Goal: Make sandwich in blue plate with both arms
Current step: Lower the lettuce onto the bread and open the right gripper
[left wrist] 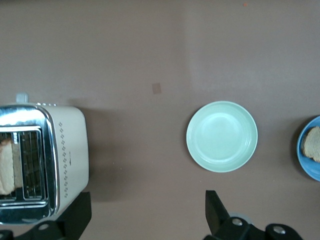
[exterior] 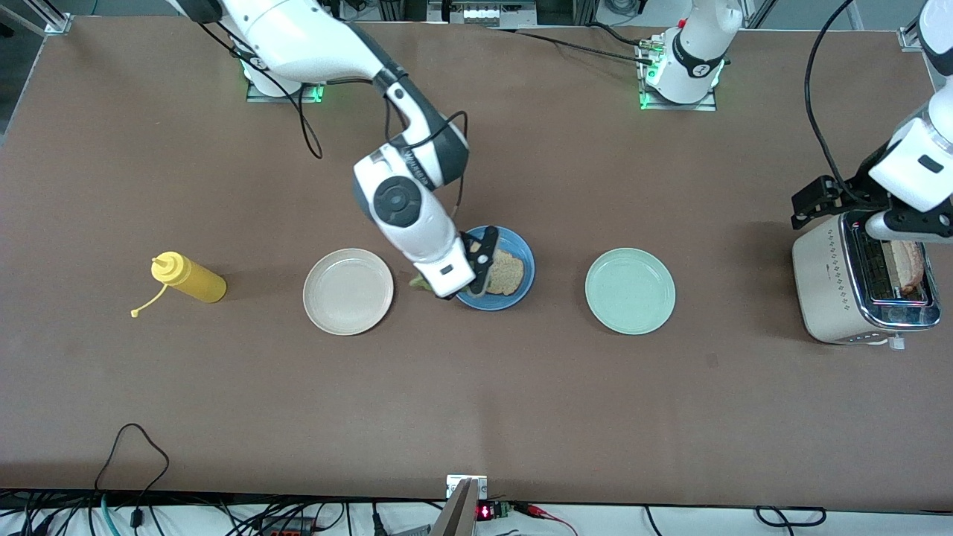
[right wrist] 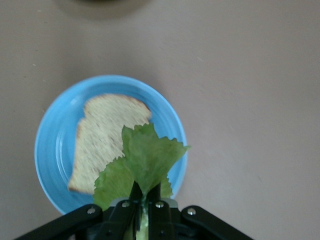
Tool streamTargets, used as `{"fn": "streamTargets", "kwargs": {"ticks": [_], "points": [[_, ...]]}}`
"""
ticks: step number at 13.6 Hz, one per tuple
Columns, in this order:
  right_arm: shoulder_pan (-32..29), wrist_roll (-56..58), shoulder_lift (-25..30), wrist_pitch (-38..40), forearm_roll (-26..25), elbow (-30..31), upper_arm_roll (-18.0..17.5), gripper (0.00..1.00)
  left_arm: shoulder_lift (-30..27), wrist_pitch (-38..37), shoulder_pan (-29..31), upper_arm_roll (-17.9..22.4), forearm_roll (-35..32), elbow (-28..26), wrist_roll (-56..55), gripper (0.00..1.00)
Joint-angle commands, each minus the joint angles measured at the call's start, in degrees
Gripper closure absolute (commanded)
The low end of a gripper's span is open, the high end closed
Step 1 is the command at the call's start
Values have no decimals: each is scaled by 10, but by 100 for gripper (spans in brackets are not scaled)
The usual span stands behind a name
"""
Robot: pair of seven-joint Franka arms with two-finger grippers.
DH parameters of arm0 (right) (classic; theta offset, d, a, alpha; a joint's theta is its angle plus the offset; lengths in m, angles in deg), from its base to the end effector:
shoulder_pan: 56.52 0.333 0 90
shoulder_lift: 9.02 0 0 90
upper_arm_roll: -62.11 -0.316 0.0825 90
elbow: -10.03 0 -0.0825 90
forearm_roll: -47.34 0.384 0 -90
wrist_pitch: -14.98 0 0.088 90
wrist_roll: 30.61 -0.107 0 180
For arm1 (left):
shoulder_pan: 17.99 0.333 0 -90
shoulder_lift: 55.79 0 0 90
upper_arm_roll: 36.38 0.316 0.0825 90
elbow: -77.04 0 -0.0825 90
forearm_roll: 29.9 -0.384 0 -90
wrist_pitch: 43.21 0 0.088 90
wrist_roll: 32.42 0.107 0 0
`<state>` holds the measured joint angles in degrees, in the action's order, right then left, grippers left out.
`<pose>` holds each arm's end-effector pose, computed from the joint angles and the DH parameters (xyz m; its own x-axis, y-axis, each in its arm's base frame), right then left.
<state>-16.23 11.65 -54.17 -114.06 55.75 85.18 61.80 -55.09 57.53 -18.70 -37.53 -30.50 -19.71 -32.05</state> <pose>0.5741 0.4961 0.2828 0.2046 0.9592 0.1953 0.9779 -0.2090 0.0018 0.5715 -0.0176 0.5782 0.9975 -0.0408 0.0573 -0.0403 -0.9991 -0.0105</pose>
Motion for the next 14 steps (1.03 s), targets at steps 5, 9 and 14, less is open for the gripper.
{"fn": "streamTargets", "kwargs": {"ticks": [5, 9, 14], "points": [[48, -9, -61, -23, -62, -46, 14, 100, -15, -34, -12, -6, -21, -17, -4, 0], [51, -22, -92, -82, -73, -54, 13, 100, -15, -36, -7, -6, -21, -18, -4, 0], [66, -33, -95, -88, -72, -55, 12, 100, -14, -43, -6, -6, -21, -19, -3, 0]]}}
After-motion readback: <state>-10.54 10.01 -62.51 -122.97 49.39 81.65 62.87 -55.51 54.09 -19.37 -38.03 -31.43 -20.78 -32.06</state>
